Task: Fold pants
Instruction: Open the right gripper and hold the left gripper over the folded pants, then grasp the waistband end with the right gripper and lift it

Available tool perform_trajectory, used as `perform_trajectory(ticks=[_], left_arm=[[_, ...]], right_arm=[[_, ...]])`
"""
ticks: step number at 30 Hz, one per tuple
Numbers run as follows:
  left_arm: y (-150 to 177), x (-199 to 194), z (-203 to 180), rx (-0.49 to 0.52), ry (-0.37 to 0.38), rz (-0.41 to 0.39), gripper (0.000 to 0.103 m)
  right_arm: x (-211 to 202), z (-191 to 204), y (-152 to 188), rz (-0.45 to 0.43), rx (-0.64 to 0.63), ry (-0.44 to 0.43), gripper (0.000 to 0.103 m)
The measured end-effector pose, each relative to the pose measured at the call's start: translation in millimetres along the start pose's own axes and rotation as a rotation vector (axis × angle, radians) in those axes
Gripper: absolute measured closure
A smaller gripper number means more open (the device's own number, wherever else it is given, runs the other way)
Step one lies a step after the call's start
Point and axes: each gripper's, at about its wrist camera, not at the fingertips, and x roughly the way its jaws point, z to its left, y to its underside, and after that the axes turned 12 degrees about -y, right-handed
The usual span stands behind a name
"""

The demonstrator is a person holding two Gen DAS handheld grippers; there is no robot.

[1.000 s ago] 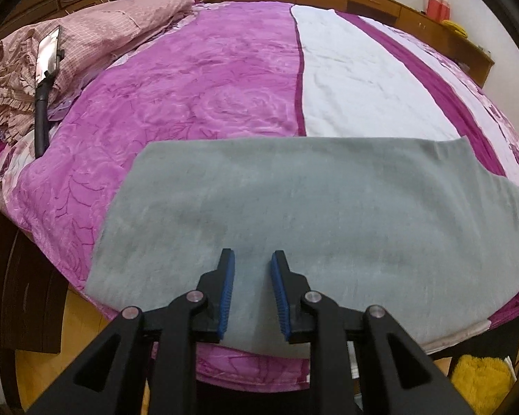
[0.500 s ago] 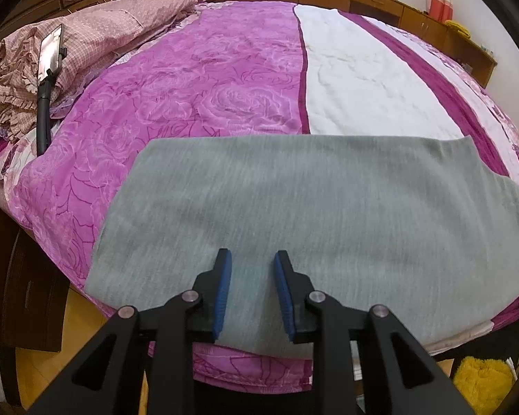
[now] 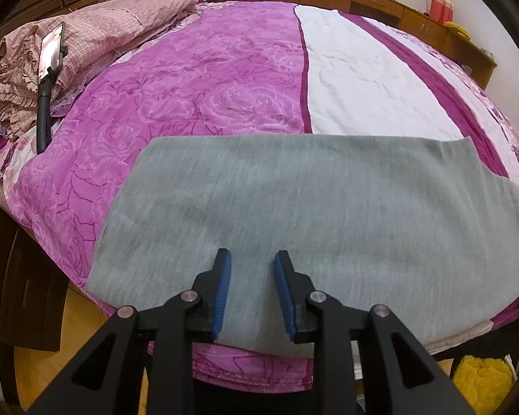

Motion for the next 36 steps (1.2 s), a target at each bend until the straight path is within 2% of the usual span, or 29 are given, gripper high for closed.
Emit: perform_trajectory(ticks=[2,5,6,7,8,12,15,18,25,29,36], left_arm=[[0.0,0.5,-0.5,0.004,-0.004,-0.001,0.075],[0.3,1.1,-1.1,0.009,-0.009,-0.003,0.075],[0.2,1.3,-1.2,0.009,-0.01,-0.003,0.075],[0.2,1.2,-1.0,0.008,-0.01,-0.003,0.075],[0.1,0.7,-0.4,0.004,-0.009,-0.002,0.075],[0.7,0.4,3.3,-0.006,-0.016,-0.004,0.075],[0.8,3.3,5.6,-0.018,-0.006,0.003,0.075],[0.2,3.0,5.6,-0.009,-0.01,-0.001,0.075],[-0.6,-0.9,13.5,-0.018,-0.036,0.01,0.074],[-0.5,-0.1,22.8,-0.037,-0.051,0.023,0.075],[-2.4,-2.6,32.8,-0.035,-0.049,0.038,0.074]], right_arm=[[7.3,-12.8,-3.1,0.004,0.066,-0.03,0.06],[11.2,-13.9,-3.8,-0.012,0.068,-0.047,0.06],[12.6,-11.9,-4.0,-0.01,0.055,-0.042,0.066],[12.3,-10.7,-4.5,-0.01,0.046,-0.033,0.077],[9.1,-9.1,-5.1,-0.016,0.038,-0.017,0.1],[-16.9,-10.6,-3.6,-0.089,0.064,-0.024,0.1],[-9.4,-20.3,0.4,-0.051,0.057,0.015,0.1],[-2.2,-33.3,-2.6,-0.034,0.114,-0.017,0.099],[-3.7,-25.4,-10.7,0.001,0.107,-0.001,0.095],[-10.2,-5.5,-12.6,0.002,0.007,-0.007,0.096],[-22.8,70.0,-15.9,0.008,-0.234,-0.027,0.097]])
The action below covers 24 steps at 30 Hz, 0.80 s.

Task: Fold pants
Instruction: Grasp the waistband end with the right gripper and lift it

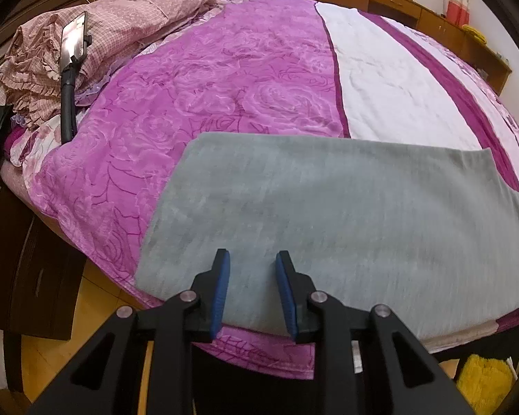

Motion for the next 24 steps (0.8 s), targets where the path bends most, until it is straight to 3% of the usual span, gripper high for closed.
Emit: perform_trajectory(ticks=[12,24], left_arm=[[-6.0,6.1,31.0,-0.053,0.0,0.029,0.074],[-10.3,8.9,48.1,-0.068,0.012,0.015,0.074]], right_arm=[[32.7,139.2,2.4,0.151,-0.331,-0.068,0.097],[92.9,230.5,56.4,0.326,-0.469,-0.191,0.097]])
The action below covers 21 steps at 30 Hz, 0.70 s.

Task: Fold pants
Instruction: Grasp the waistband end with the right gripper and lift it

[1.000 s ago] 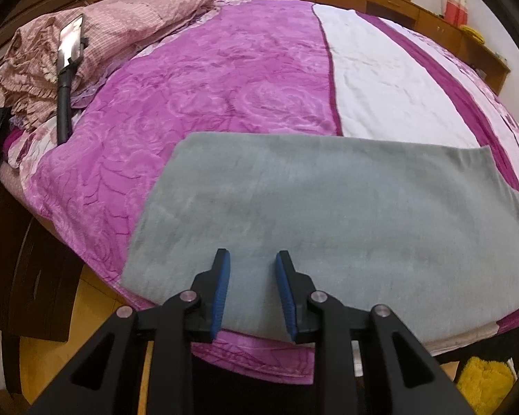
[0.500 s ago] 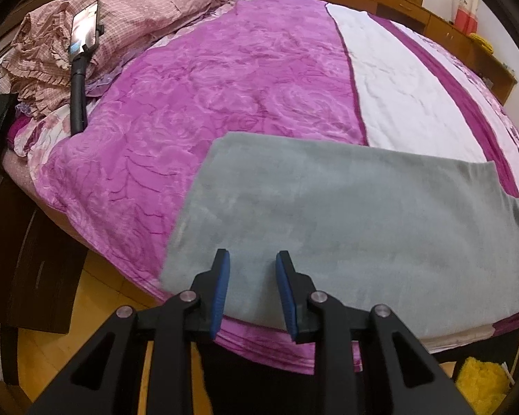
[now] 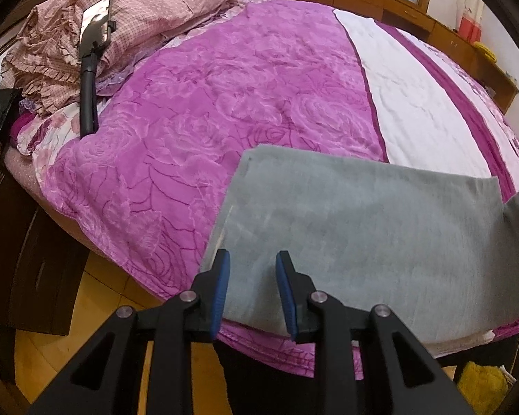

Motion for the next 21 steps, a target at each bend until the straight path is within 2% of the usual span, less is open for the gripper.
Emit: perform_trajectory(ticks=[4,8,17,21], left_arm=[[-0.8,-0.9,9.1,-0.018,0.014,-0.003,0.074],[2.7,-5.4,20.6,-0.049,0.085,-0.007,0.074],[-1.2,-7.9,38.9,-0.054,0.091,-0.039,0.074],[1.1,-4.8,44.5,-0.06,0.092,-0.039,0.074]], right_arm=[[29.1,26.8,2.2,0.051,-0.033,-0.04,0.097],[64.6,47.0,8.4,0.094,-0.05,-0.064,0.097],[138.9,101.0,37.6,0.254,-0.142,-0.126,0.097],[169.7,120.8,51.3,0.326,-0.217,-0.114,0.097]])
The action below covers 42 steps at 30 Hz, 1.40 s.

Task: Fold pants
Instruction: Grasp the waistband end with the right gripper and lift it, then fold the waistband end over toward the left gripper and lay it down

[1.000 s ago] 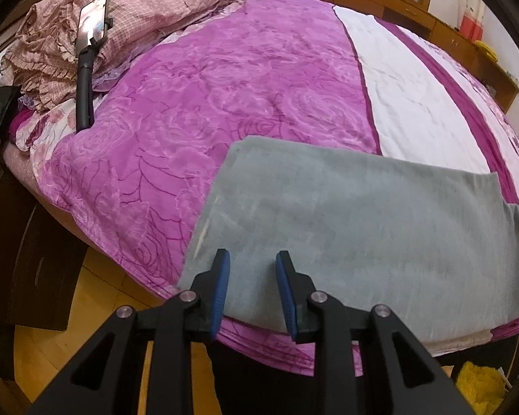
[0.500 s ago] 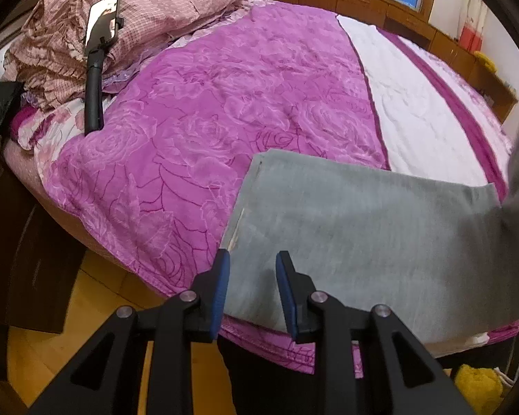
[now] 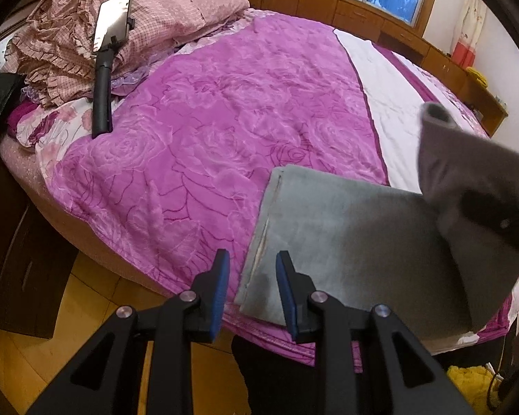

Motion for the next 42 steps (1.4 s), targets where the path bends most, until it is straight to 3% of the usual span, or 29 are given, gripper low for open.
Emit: perform_trajectory(ticks=[6,8,12,17,24,26,30,32,34,39,42], left_arm=[[2.3,6.5,3.9,-0.018,0.013,0.01,0.074],[2.5,8.7,3.6,-0.025,0.023,0.012,0.075],[4.7,15.5,1.7,-0.033,0.038,0.032,0.075],[8.0,16.8,1.5,-0.048,0.04,0.043,0.075],[11.1,0.8,6.9,-0.087,0.052,0.028,0.075],[10.8,-6.1,6.5,-0.093,0.066,0.019,0.075],[9.5,-23.8,-3.7,-0.086,0.143,-0.014,0.074],[7.6,-26.3,-10.1,-0.083,0.186,-0.013,0.062],[7.0,-27.9,-17.5,-0.094,0.223,-0.015,0.058],[6.6,-19.9,-34.4,-0.099,0.214,0.019,0.057],[9.2,-13.1,-43.1,-0.08,0.156,0.031,0.055]], right_arm=[[42.8,11.6,6.6,0.07,-0.065,0.02,0.096],[56.9,12.6,12.3,0.103,-0.08,-0.01,0.092],[80.5,6.8,23.3,0.198,-0.079,-0.085,0.073],[70.6,5.3,24.5,0.189,-0.051,-0.186,0.058],[38.8,0.5,29.3,0.179,0.001,-0.261,0.056],[25.2,-6.6,31.1,0.165,0.007,-0.23,0.056],[0.4,-24.8,38.7,0.14,-0.014,-0.05,0.056],[-10.9,-36.0,45.1,0.132,-0.02,0.042,0.056],[-17.7,-46.6,49.0,0.128,-0.001,0.086,0.056],[-24.4,-73.7,65.0,0.14,0.058,0.135,0.056],[-20.9,-81.8,74.9,0.161,0.082,0.129,0.056]])
